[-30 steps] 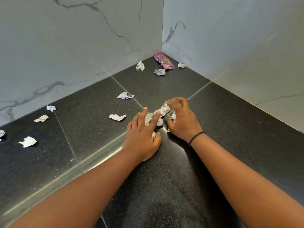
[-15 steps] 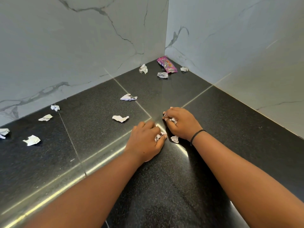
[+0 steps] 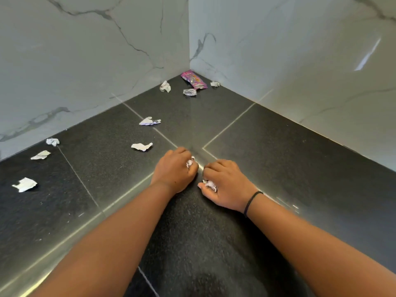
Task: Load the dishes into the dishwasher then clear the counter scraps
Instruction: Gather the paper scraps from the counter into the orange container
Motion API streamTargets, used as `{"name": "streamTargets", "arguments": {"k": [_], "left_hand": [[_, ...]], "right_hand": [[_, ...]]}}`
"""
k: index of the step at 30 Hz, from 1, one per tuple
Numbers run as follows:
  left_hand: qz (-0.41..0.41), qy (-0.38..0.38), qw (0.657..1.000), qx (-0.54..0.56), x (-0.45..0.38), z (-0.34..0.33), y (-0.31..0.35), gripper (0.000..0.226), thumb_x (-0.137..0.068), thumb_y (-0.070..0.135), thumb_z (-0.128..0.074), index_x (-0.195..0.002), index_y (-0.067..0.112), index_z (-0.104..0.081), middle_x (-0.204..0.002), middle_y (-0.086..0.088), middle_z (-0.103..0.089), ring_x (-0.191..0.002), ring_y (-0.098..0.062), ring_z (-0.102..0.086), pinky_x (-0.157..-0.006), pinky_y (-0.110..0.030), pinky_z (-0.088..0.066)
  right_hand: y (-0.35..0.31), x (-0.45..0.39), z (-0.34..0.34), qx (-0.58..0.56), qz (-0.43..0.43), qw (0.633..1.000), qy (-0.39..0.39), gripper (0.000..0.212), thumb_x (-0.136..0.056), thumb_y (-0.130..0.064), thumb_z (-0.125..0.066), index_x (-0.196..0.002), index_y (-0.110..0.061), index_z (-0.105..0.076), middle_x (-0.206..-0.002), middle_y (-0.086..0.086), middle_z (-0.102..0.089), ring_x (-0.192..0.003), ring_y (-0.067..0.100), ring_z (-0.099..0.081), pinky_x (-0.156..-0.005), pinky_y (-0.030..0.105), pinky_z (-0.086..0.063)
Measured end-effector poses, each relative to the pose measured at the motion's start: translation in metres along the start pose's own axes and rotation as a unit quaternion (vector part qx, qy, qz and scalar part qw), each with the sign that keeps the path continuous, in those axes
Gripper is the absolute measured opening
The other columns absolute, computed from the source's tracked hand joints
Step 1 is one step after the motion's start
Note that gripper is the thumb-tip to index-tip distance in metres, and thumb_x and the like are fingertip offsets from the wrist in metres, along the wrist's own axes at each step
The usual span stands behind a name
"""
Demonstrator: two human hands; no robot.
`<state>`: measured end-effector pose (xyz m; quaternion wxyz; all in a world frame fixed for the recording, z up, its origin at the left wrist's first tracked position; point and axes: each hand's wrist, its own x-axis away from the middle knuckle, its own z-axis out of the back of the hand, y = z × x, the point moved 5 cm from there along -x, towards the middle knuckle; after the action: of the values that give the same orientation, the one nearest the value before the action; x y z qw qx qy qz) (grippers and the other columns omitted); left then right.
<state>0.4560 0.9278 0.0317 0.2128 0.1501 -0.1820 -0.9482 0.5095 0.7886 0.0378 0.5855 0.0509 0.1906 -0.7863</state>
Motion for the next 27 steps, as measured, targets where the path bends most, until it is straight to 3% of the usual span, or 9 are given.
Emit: {"name": "streamTargets", "arguments": {"k": [5, 11, 16, 18, 21, 24, 27], "left_hand": [[0.048, 0.007, 0.999, -0.022, 0.009, 0.001, 0.001, 0.024, -0.086, 0.032, -0.048, -0.067, 0.018, -0.044, -0.094, -0.005, -0.058, -0.085, -0.032, -0.056, -0.064, -0.033, -0.038], [0.075, 0.030, 0.997, -0.018, 0.061, -0.002, 0.018, 0.026, -0.083, 0.035, -0.049, -0.063, 0.021, -0.042, -0.085, -0.002, -0.058, -0.079, -0.030, -0.057, -0.060, -0.031, -0.033], [0.067, 0.018, 0.998, -0.012, 0.113, 0.001, 0.030, 0.028, -0.080, 0.039, -0.051, -0.061, 0.025, -0.036, -0.077, 0.001, -0.059, -0.075, -0.027, -0.059, -0.058, -0.028, -0.032], [0.065, 0.008, 0.998, 0.006, 0.134, 0.004, 0.034, 0.020, -0.079, 0.039, -0.051, -0.069, 0.026, -0.041, -0.078, 0.001, -0.062, -0.077, -0.026, -0.060, -0.059, -0.028, -0.034], [0.058, -0.009, 0.998, 0.027, 0.165, 0.009, 0.038, 0.019, -0.079, 0.040, -0.054, -0.082, 0.027, -0.041, -0.089, -0.003, -0.067, -0.085, -0.029, -0.062, -0.063, -0.029, -0.038], [0.029, -0.019, 0.998, 0.055, 0.199, 0.017, 0.042, 0.020, -0.077, 0.037, -0.054, -0.084, 0.028, -0.038, -0.085, -0.002, -0.067, -0.081, -0.030, -0.062, -0.061, -0.030, -0.036], [0.019, -0.052, 0.994, 0.092, 0.231, 0.029, 0.042, 0.017, -0.075, 0.035, -0.052, -0.081, 0.027, -0.039, -0.066, 0.009, -0.054, -0.069, -0.026, -0.054, -0.057, -0.029, -0.032]], "right_hand": [[-0.034, 0.036, 0.011, 0.085, -0.003, 0.994, 0.062, 0.029, -0.077, -0.035, -0.072, -0.063, -0.014, -0.056, -0.060, 0.002, -0.056, -0.052, 0.025, -0.053, -0.049, 0.031, -0.041], [-0.056, 0.073, 0.022, 0.116, -0.033, 0.990, 0.070, 0.035, -0.069, -0.032, -0.079, -0.056, -0.015, -0.051, -0.045, 0.000, -0.050, -0.037, 0.025, -0.049, -0.035, 0.023, -0.036], [-0.064, 0.103, 0.027, 0.130, -0.057, 0.988, 0.062, 0.029, -0.070, -0.031, -0.078, -0.065, -0.016, -0.054, -0.046, -0.001, -0.052, -0.036, 0.024, -0.050, -0.035, 0.023, -0.032], [-0.067, 0.113, 0.027, 0.136, -0.073, 0.987, 0.041, 0.021, -0.082, -0.032, -0.068, -0.084, -0.013, -0.058, -0.058, 0.002, -0.061, -0.048, 0.029, -0.058, -0.041, 0.028, -0.038], [-0.071, 0.132, 0.026, 0.098, -0.122, 0.987, -0.017, 0.024, -0.095, -0.034, -0.042, -0.112, -0.017, -0.046, -0.082, 0.005, -0.067, -0.072, 0.034, -0.063, -0.055, 0.034, -0.038], [-0.084, 0.163, 0.032, 0.108, -0.169, 0.980, -0.014, 0.024, -0.094, -0.032, -0.039, -0.115, -0.021, -0.041, -0.088, 0.006, -0.068, -0.076, 0.035, -0.063, -0.058, 0.035, -0.039], [-0.103, 0.196, 0.035, 0.107, -0.227, 0.968, -0.020, 0.025, -0.091, -0.032, -0.041, -0.115, -0.024, -0.040, -0.086, 0.006, -0.068, -0.077, 0.035, -0.063, -0.061, 0.037, -0.047]]}}
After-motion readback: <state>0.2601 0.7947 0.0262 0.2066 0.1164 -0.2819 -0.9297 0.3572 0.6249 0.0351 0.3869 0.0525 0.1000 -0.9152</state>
